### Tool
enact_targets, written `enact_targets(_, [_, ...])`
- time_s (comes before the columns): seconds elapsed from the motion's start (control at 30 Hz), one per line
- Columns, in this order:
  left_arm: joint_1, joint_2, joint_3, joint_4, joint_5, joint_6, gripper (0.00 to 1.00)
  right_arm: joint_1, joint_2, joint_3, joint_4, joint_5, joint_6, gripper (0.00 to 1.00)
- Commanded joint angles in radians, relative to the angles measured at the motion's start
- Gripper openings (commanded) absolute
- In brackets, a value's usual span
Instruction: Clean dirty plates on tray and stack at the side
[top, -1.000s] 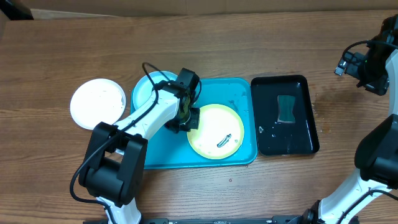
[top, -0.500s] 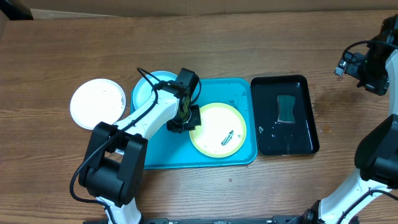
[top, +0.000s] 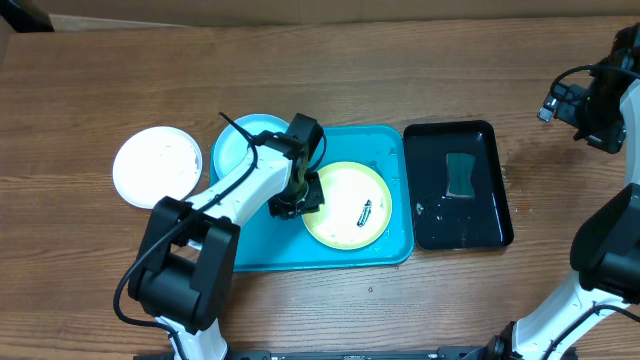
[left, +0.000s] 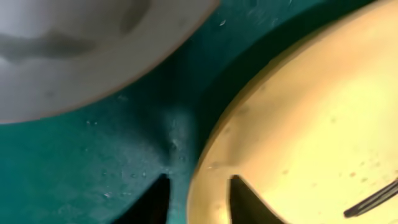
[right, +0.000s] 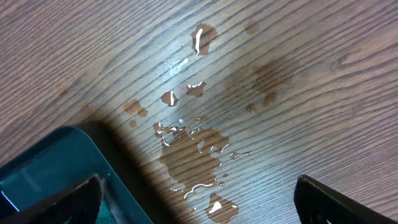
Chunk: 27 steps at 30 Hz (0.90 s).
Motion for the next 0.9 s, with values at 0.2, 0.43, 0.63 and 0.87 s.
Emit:
enact_targets(0.2, [0.014, 0.009, -0.001, 0.045, -0.037, 0.040, 0.04, 0.002, -0.015, 0.005, 0.006, 0.006, 0.004, 1.00])
enact_targets(0.43, [0.009, 0.009, -0.002, 0.004, -0.036, -0.051, 0.06, 0.002, -0.015, 0.005, 0.006, 0.006, 0.004, 1.00])
enact_targets(0.63, [-0.008, 0.009, -0.002, 0.045, -0.040, 0.015, 0.22, 0.002, -0.015, 0.005, 0.006, 0.006, 0.004, 1.00])
enact_targets(0.87, [0.000, 0.009, 0.002, 0.050, -0.039, 0.080, 0.04, 0.002, -0.015, 0.005, 0.006, 0.006, 0.004, 1.00])
